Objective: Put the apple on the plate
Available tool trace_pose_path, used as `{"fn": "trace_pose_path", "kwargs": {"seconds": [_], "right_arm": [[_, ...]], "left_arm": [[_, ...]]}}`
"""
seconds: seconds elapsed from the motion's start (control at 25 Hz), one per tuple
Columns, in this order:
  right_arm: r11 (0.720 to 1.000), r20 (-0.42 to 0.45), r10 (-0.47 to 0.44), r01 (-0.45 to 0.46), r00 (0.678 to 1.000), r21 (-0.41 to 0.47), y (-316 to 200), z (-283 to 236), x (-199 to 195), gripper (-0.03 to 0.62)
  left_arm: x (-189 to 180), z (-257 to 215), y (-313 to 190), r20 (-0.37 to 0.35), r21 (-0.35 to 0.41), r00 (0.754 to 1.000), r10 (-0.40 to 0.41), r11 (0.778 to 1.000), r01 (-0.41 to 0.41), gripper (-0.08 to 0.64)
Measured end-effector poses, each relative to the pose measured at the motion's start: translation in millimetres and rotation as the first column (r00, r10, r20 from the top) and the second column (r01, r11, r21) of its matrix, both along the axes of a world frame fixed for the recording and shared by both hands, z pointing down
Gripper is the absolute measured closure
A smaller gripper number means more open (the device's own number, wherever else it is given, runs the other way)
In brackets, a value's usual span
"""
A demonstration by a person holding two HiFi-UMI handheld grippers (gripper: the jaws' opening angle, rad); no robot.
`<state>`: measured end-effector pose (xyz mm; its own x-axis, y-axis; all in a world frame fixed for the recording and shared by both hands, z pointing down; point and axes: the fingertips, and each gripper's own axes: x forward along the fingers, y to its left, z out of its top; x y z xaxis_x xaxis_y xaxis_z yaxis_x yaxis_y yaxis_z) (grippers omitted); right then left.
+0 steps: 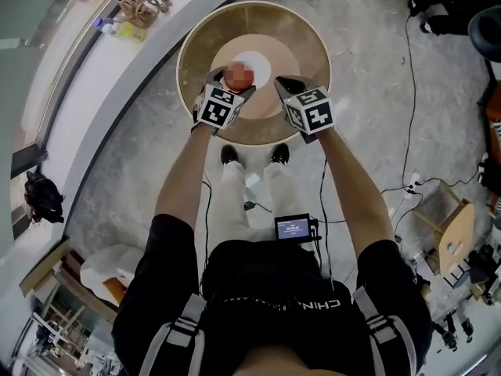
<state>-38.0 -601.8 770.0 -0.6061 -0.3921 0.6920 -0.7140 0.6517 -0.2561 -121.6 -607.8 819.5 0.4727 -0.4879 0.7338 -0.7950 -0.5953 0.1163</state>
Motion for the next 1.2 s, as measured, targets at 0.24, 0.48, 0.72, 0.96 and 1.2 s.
{"fn": "trace_pose_path", "kwargs": {"seconds": [0.24, 0.48, 0.72, 0.96, 1.2], "right_arm": [[0.999, 0.023, 0.039, -0.038, 0.999, -0.034, -26.2, 85.2, 6.1, 0.558], [0.997, 0.018, 0.033, -0.032, 0.999, -0.07, -35.3, 138.5, 6.5, 0.558], [0.994, 0.025, 0.054, -0.052, 0.998, -0.092, -38.9, 155.1, 16.4, 0.558], [0.992, 0.035, 0.064, -0.06, 0.997, -0.108, -37.2, 154.5, 26.5, 0.558], [0.992, 0.01, 0.063, -0.062, 0.998, -0.11, -32.1, 141.5, 29.3, 0.558]], "left_arm": [[11.9, 107.0, -28.8, 0.004, -0.052, 1.0, 0.0, 0.999, 0.0, 0.147], [18.7, 178.1, -49.7, 0.101, -0.103, 0.995, 0.021, 0.995, -0.01, 0.146], [25.3, 193.1, -58.7, 0.169, -0.066, 0.985, 0.044, 0.997, -0.034, 0.146], [30.8, 189.7, -53.7, 0.155, -0.041, 0.987, 0.032, 0.999, -0.026, 0.146], [17.6, 159.9, -44.8, 0.136, -0.023, 0.991, -0.022, 0.999, 0.025, 0.144]]}}
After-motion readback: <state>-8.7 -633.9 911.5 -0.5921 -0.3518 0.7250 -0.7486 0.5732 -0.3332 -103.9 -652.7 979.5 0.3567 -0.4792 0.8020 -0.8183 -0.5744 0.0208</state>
